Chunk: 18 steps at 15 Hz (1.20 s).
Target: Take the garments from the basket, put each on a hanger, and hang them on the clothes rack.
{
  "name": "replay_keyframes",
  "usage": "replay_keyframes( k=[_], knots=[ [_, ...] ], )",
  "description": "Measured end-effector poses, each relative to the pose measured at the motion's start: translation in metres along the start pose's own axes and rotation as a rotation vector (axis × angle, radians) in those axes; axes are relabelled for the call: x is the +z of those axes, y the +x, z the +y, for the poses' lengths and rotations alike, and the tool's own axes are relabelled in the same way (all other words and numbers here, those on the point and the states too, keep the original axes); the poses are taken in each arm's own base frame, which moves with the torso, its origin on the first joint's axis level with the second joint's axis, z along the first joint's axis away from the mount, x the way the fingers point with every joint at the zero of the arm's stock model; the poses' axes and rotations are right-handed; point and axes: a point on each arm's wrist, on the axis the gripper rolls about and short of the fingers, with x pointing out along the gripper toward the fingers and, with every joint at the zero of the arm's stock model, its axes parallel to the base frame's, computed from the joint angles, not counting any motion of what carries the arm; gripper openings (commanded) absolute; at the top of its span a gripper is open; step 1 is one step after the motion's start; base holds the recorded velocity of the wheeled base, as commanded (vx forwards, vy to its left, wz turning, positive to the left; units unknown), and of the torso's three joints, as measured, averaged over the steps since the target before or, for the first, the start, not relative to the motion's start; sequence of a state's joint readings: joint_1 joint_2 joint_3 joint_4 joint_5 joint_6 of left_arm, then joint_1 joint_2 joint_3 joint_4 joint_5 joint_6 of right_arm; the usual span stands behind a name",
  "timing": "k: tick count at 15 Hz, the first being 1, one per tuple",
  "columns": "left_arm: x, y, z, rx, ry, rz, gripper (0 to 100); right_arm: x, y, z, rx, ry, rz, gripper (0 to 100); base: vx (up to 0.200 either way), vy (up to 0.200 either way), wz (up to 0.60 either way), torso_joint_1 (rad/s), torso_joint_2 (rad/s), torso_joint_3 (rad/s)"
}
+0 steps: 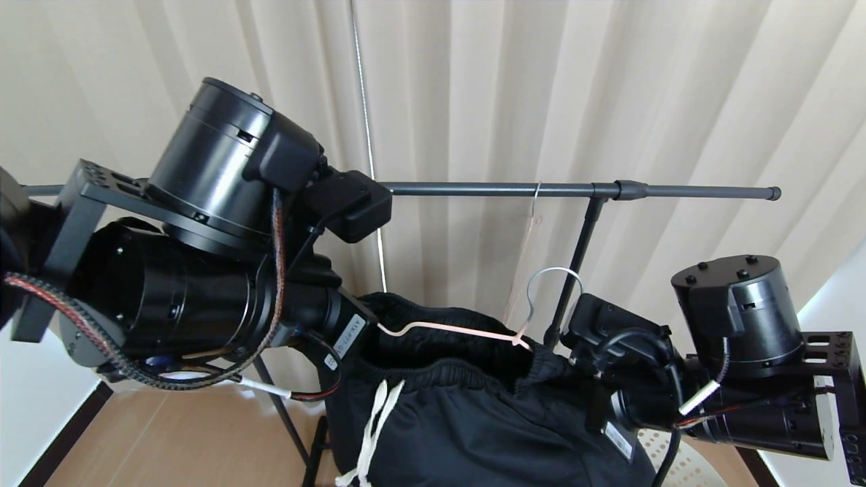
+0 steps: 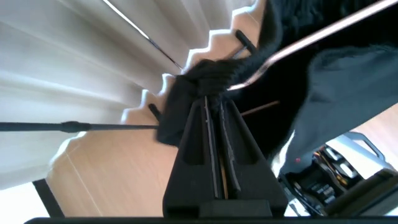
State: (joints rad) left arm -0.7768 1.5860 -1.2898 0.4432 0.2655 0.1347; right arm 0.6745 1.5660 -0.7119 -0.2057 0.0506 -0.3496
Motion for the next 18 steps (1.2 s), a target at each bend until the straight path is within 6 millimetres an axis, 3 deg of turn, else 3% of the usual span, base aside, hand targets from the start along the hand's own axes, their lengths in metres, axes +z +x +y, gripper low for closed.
replay_keyframes(
  k=[4,9,13,16,18],
  knots=[
    [-0.003,0.012,-0.014,-0.031,-0.082,0.043,0,0.007,0.0,0.0,-0.019,0.011,-0.023,0,0.0,0.0,0.0,0.0,0.0,0.0],
    [0.012,0.017,-0.021,-0.061,-0.246,0.019,0,-0.001,0.005,0.005,-0.07,-0.044,0.037,0,0.0,0.0,0.0,0.0,0.0,0.0],
    [0.021,0.014,-0.013,-0.096,-0.318,0.0,0,-0.021,0.009,0.005,-0.084,-0.235,0.122,0,0.0,0.0,0.0,0.0,0.0,0.0],
    [0.028,0.003,-0.004,-0.098,-0.332,-0.007,0,-0.029,0.012,0.001,-0.12,-0.251,0.173,0,0.0,0.0,0.0,0.0,0.0,0.0],
    [0.03,-0.003,-0.001,-0.108,-0.335,-0.009,0,-0.023,0.018,-0.003,-0.166,-0.244,0.144,0,0.0,0.0,0.0,0.0,0.0,0.0]
  ],
)
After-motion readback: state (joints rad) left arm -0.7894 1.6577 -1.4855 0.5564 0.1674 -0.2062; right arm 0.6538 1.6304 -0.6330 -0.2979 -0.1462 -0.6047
